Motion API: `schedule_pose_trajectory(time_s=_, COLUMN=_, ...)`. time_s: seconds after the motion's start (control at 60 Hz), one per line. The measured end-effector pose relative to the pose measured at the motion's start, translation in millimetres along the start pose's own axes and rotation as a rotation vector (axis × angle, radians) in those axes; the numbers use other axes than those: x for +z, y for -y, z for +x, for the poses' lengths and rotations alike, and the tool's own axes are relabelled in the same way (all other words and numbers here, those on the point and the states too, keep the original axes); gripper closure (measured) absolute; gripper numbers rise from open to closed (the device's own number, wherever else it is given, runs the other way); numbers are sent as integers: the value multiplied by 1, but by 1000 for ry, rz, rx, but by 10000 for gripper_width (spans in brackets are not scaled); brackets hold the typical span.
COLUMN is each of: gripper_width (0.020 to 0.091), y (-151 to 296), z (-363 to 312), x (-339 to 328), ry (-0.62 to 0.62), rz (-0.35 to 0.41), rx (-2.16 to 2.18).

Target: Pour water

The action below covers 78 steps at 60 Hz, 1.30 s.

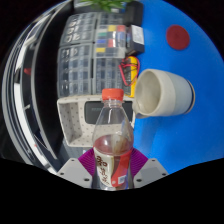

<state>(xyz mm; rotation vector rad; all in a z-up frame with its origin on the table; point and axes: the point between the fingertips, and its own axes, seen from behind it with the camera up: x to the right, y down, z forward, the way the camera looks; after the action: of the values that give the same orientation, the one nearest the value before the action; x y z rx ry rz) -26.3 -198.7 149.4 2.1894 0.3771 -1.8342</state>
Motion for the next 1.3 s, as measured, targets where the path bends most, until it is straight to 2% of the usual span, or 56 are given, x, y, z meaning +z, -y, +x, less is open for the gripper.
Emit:
schedule_pose_trajectory(time_s=0.167, gripper_width=688, y=1, z=-6, x=1, ry=16, rz=-24, rx=252)
schedule_pose_trajectory(time_s=0.367, gripper_width=685, y=3, z=-5, x=-1, ry=-8, rz=-43, rx=292)
schedule_pose_trajectory(time_s=0.483, gripper_width=688, y=4, z=-2, x=-6, ry=-36, rz=-54, rx=199)
schedule_pose_trajectory(time_s=0.617, gripper_width=688, y=21, z=-22, x=-16, ry=-48, rz=-56, rx=-136)
schedule_pose_trajectory(time_s=0.717, gripper_width=687, y=57, z=-56, x=-25, ry=-35, rz=-6, rx=-448)
schedule_pose_trajectory(time_s=0.867, gripper_width=686, y=110, z=-95, x=-33, ry=-87, rz=55, rx=-810)
schedule_pose_trajectory(time_s=0.883, gripper_width=685, y=114, z=-90, x=-32, ry=-74, rz=79, rx=-848)
schedule_pose_trajectory(time_s=0.9, gripper_width=685, y=119, z=-98, x=-36, ry=-101, rz=71, rx=-880)
schedule_pose_trajectory(time_s=0.967, gripper_width=686, y=146, z=-105, x=-41, ry=-136, rz=116, rx=-1014)
schedule_pose_trajectory(time_s=1.117, gripper_width=685, y=213, z=-93, x=-53, ry=-253, rz=250, rx=-1257)
schedule_pose_trajectory(time_s=1.3, gripper_width=672, y=271, z=-38, x=-63, ry=-374, rz=310, rx=-1375)
